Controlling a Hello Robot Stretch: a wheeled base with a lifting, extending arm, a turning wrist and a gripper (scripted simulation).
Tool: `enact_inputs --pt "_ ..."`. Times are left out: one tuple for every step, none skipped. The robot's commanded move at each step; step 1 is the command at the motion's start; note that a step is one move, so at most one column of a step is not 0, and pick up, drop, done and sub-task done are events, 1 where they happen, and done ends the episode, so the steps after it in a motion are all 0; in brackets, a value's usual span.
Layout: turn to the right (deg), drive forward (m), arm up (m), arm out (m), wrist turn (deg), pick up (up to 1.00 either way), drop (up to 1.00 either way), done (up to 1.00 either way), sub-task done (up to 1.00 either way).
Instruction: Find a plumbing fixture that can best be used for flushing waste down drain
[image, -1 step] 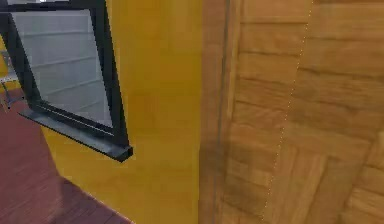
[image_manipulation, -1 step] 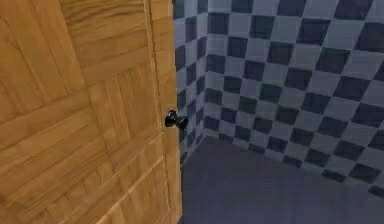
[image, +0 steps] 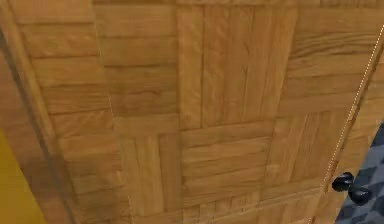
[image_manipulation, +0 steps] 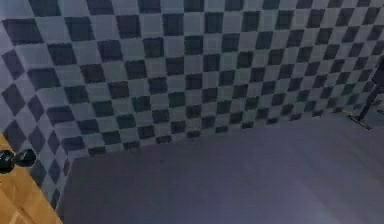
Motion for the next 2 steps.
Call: enact_inputs --pt "45.0 0.00 0.00 0.00 0.0 0.00 0.00 0.00 0.00" --pt "30.0 0.00 0.00 0.00 0.0 0.00 0.00 0.00 0.00"
